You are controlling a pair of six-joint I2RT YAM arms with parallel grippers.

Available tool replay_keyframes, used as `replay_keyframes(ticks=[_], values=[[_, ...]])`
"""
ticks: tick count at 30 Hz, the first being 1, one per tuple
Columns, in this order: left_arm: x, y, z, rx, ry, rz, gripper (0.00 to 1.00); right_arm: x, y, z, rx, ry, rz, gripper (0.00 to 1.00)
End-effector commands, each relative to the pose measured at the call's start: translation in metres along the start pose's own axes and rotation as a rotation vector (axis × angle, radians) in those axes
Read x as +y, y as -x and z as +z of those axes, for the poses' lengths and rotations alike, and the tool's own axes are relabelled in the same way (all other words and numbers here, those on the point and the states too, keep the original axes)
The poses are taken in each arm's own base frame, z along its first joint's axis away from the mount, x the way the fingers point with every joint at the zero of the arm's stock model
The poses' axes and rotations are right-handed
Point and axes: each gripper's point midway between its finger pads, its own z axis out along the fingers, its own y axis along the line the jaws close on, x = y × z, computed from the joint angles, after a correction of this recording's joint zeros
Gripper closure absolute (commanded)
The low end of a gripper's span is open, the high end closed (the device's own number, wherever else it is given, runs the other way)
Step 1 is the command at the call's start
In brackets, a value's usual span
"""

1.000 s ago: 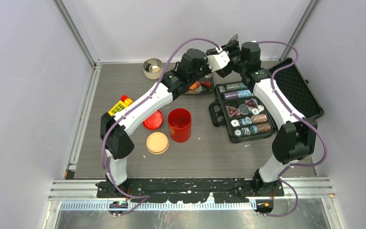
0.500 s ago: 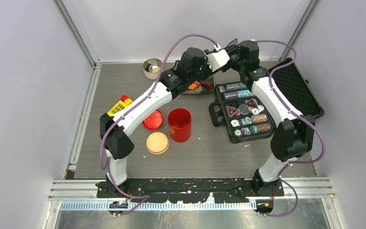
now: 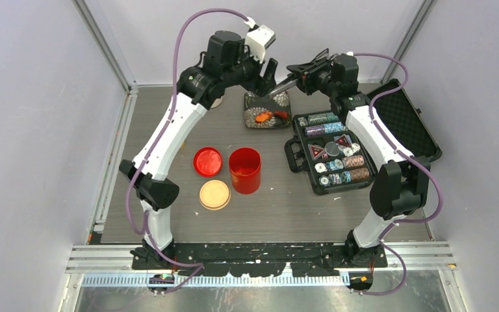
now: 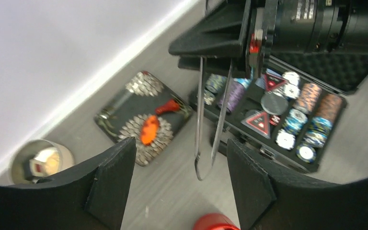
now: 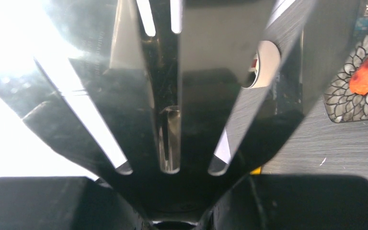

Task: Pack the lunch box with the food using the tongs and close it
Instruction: Adjust the clamp.

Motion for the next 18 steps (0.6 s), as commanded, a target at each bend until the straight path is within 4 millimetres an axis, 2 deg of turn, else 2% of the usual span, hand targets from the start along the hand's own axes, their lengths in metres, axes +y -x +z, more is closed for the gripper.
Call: replay_keyframes(ticks=[1,4,9,18], values=[[-0.037,-0.022,-0.006,0.103,-0.216,-0.202,0.29,0.048,-0.001,-0.015,-0.004,0.170,-0.077,1.00],[-0.051,-0.024,-0.007,0.120,-0.303,-0.265,0.29,0.054,-0.002,-0.017,0.002,0.199,-0.107,0.99],[-0.070,-0.025,-0.006,0.125,-0.426,-0.358,0.29,0.051,-0.007,-0.018,0.022,0.209,-0.120,0.99],[-0.041,-0.044,0.024,0.153,-0.269,-0.293,0.41,0.062,-0.028,-0.027,0.074,0.274,-0.165,1.00]])
